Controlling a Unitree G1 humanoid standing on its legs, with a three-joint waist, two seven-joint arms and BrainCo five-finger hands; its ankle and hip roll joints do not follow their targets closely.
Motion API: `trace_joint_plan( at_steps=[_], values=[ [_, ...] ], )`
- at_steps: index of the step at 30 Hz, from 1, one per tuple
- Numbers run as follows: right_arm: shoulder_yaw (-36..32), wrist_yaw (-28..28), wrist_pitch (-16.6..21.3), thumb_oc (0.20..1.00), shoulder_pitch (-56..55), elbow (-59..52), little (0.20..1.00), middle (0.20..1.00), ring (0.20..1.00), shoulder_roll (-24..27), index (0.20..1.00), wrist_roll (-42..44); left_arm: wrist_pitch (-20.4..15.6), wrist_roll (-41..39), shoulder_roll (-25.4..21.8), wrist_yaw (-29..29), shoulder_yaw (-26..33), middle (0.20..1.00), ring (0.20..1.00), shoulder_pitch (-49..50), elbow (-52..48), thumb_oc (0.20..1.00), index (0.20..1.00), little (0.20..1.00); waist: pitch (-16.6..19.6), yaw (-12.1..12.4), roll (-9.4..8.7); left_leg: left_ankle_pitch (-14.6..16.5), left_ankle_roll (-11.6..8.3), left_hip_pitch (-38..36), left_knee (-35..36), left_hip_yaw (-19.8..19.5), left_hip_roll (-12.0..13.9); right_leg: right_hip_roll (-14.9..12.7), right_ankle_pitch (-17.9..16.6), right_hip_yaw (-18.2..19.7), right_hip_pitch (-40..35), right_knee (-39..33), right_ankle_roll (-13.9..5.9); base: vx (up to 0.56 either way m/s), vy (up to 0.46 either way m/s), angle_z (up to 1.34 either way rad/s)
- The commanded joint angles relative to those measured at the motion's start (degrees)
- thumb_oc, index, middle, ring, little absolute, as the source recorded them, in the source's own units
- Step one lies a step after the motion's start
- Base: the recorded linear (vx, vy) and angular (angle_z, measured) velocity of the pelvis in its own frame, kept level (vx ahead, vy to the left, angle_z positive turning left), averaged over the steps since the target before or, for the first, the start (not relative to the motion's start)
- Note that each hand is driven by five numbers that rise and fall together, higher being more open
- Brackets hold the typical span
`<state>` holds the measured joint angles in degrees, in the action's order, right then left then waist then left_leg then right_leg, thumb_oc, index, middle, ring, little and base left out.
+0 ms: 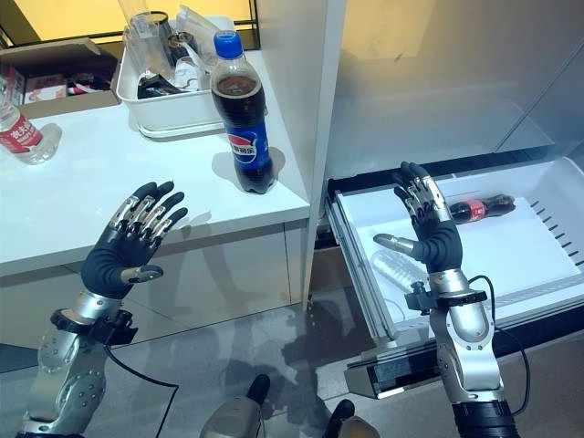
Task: Take the drinks into the refrigerator
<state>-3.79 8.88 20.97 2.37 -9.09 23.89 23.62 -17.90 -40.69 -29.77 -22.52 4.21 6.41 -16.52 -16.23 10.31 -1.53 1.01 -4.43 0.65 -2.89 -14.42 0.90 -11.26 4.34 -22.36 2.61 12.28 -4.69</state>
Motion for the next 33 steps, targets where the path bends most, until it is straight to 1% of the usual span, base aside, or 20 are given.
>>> trace_joint_plan(
  at_steps=[1,8,14,19,21,26,33],
  values=[
    [-1.5,-0.1,2.8,1.0,2.0,-4.1,1.0,1.0,1.0,1.3,1.0,0.4,-4.1,2.2,0.5,1.0,3.0,1.0,1.0,-1.1,-0.2,1.0,1.0,1.0,2.0,0.3,0.6,0.9,4.78,-5.2,6.9,2.7,0.6,-2.6,-0.4,0.7,0.2,8.8,-2.58,0.0,0.0,0.0],
    [-1.6,0.0,2.7,1.0,2.0,-4.1,1.0,1.0,1.0,1.3,1.0,0.1,-4.5,2.4,0.9,1.3,3.4,1.0,1.0,-0.9,0.3,1.0,1.0,1.0,2.0,0.0,0.74,1.0,4.81,-5.6,7.0,3.6,0.7,-2.5,-0.7,1.7,0.7,8.7,-2.67,0.0,0.01,-0.07],
    [-1.6,0.2,2.7,1.0,2.0,-4.3,1.0,1.0,1.0,1.1,1.0,0.3,-5.2,3.8,1.6,2.7,4.7,1.0,1.0,-0.5,1.6,1.0,1.0,1.0,2.1,-0.1,0.72,1.2,4.74,-6.0,7.1,4.3,0.8,-2.4,-0.8,2.3,0.8,8.5,-2.67,0.0,0.01,-0.06],
    [-1.7,0.0,2.5,1.0,1.7,-4.2,1.0,1.0,1.0,0.8,1.0,-0.3,-6.5,7.9,3.2,6.7,7.3,1.0,1.0,-0.2,3.1,1.0,1.0,1.0,2.2,-0.1,0.57,1.3,4.79,-6.3,7.1,4.9,0.9,-2.2,-0.8,2.8,1.0,8.4,-2.61,0.0,0.001,-0.03],
    [-1.6,-0.1,2.3,1.0,1.7,-4.0,1.0,1.0,1.0,0.7,1.0,-0.7,-6.8,10.7,4.0,9.8,8.4,1.0,1.0,-0.5,3.8,1.0,1.0,1.0,2.1,-0.3,0.45,1.4,4.82,-6.3,7.1,5.2,0.9,-2.1,-0.9,3.1,1.1,8.3,-2.6,-0.01,-0.006,-0.08],
    [-1.2,-0.3,1.8,1.0,2.3,-3.6,1.0,1.0,1.0,1.0,1.0,-1.3,-6.6,14.2,3.2,12.2,8.8,1.0,1.0,-1.5,3.9,1.0,1.0,1.0,2.2,-0.6,0.3,1.6,4.84,-6.7,7.2,5.9,0.9,-1.9,-1.0,3.8,1.2,8.2,-2.6,0.0,0.007,-0.11],
    [0.5,-0.6,0.9,1.0,4.0,-2.6,1.0,1.0,1.0,1.2,1.0,-1.0,-6.3,17.4,2.4,17.4,7.9,1.0,1.0,-6.3,9.7,1.0,1.0,1.0,2.5,-1.4,0.31,2.0,4.81,-7.5,7.3,7.2,1.0,-1.5,-1.2,5.1,1.4,7.7,-2.6,0.01,0.016,-0.11]
  ],
)
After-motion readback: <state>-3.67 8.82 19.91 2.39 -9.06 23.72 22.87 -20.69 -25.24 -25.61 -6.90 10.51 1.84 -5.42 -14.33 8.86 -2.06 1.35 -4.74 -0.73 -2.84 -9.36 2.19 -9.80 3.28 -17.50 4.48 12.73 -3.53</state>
